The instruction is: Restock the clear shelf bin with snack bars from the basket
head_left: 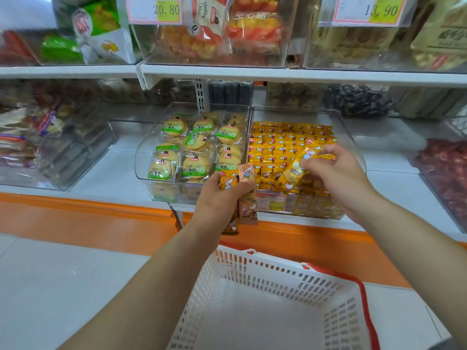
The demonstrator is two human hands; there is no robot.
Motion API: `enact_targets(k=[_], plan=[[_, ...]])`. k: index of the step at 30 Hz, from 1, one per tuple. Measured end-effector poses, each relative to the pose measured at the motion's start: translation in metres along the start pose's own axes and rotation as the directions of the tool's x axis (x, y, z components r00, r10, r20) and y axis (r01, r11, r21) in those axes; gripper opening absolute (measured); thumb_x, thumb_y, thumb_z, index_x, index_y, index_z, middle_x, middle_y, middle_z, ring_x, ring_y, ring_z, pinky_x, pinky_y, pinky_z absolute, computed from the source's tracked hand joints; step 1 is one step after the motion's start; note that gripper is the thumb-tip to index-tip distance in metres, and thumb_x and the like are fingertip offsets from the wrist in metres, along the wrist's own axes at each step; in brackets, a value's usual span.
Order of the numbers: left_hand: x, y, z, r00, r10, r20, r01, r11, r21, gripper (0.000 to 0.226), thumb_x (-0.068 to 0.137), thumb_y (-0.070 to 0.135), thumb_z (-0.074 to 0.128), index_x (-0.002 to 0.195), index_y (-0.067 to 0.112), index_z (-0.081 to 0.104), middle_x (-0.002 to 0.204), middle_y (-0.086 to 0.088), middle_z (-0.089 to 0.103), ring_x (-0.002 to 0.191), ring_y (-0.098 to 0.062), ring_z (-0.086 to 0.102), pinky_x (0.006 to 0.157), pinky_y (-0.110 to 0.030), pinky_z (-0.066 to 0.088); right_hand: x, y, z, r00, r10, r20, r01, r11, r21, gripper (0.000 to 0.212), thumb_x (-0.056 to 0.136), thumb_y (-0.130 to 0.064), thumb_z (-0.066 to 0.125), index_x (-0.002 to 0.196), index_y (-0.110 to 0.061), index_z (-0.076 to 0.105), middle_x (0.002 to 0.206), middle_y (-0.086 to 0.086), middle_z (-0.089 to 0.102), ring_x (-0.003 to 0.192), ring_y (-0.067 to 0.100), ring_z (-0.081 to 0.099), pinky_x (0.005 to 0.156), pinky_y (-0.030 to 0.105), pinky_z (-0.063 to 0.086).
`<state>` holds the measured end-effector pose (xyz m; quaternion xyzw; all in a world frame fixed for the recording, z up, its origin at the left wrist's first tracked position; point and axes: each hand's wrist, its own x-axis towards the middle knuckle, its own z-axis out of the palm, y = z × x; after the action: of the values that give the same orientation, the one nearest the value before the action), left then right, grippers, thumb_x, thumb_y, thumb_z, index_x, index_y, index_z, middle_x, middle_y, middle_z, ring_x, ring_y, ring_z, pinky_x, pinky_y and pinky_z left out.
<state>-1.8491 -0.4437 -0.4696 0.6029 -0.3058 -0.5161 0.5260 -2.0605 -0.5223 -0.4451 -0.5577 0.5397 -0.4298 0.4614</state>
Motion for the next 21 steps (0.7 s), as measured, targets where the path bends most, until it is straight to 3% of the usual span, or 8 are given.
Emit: enact_targets(k=[3,6,11,13,16,19,21], plan=[[0.000,0.001,0.001,1.000,-0.003,0.002,0.003,1.000,-0.006,0.077,0.083,0.034,0.083,0.149,0.021,0.045,0.123,-0.013,0.070,0.082,-0.026,0.079,0.072,-0.050,0.065,0.017,0.014,0.002,0.999,-0.040,-0.020,0.037,0.991,-0.131,0.046,0.080,-0.040,0.079,0.115,-0.026,0.052,0.084,-0.008,0.074,0.073,0.002,0.070,0.067,0.027,0.044],[0.000,0.004,-0.003,1.000,0.001,-0.007,-0.001,1.000,-0.001,0.062,0.084,0.032,0.082,0.138,0.022,0.054,0.107,-0.009,0.077,0.078,-0.025,0.079,0.062,-0.042,0.064,0.028,0.027,0.002,0.994,-0.107,0.025,0.110,0.966,-0.234,0.046,0.082,-0.046,0.077,0.114,-0.027,0.049,0.084,-0.015,0.075,0.082,-0.006,0.065,0.071,0.023,0.041],[0.000,0.007,-0.011,1.000,0.013,0.010,-0.012,1.000,-0.011,0.033,0.087,0.023,0.080,0.116,0.019,0.065,0.091,-0.006,0.080,0.077,-0.026,0.079,0.054,-0.035,0.060,0.034,0.022,0.001,0.944,-0.325,0.055,0.314,0.835,-0.452,0.051,0.083,-0.046,0.076,0.117,-0.036,0.040,0.088,-0.024,0.062,0.079,-0.002,0.061,0.062,0.022,0.044],[0.002,0.006,-0.013,1.000,0.013,0.001,-0.013,1.000,0.003,0.025,0.088,0.020,0.079,0.110,0.020,0.067,0.089,-0.006,0.080,0.076,-0.026,0.079,0.054,-0.034,0.060,0.033,0.019,0.001,0.916,-0.391,0.094,0.381,0.769,-0.514,0.049,0.082,-0.045,0.077,0.116,-0.037,0.042,0.088,-0.023,0.061,0.077,0.002,0.063,0.062,0.029,0.050],[0.005,0.003,-0.014,1.000,0.017,-0.004,-0.017,1.000,0.020,0.023,0.088,0.019,0.079,0.108,0.021,0.068,0.089,-0.005,0.080,0.078,-0.026,0.079,0.057,-0.034,0.061,0.029,0.015,0.002,0.866,-0.475,0.157,0.484,0.717,-0.501,0.046,0.080,-0.044,0.078,0.108,-0.043,0.041,0.084,-0.016,0.066,0.074,0.008,0.064,0.063,0.033,0.052],[0.006,0.002,-0.013,1.000,0.023,-0.010,-0.022,0.999,0.031,0.025,0.086,0.020,0.080,0.108,0.020,0.068,0.088,-0.005,0.080,0.077,-0.025,0.079,0.056,-0.034,0.060,0.026,0.014,0.003,0.862,-0.462,0.210,0.504,0.729,-0.463,0.046,0.079,-0.045,0.078,0.106,-0.046,0.040,0.084,-0.027,0.065,0.075,-0.001,0.061,0.056,0.017,0.042],[0.006,0.001,-0.012,1.000,0.023,-0.009,-0.023,0.999,0.036,0.026,0.086,0.020,0.080,0.109,0.019,0.068,0.088,-0.005,0.080,0.077,-0.026,0.079,0.056,-0.034,0.061,0.026,0.017,0.003,0.879,-0.415,0.236,0.476,0.723,-0.501,0.047,0.081,-0.044,0.077,0.111,-0.045,0.041,0.079,-0.025,0.063,0.075,-0.006,0.059,0.057,0.018,0.038]])
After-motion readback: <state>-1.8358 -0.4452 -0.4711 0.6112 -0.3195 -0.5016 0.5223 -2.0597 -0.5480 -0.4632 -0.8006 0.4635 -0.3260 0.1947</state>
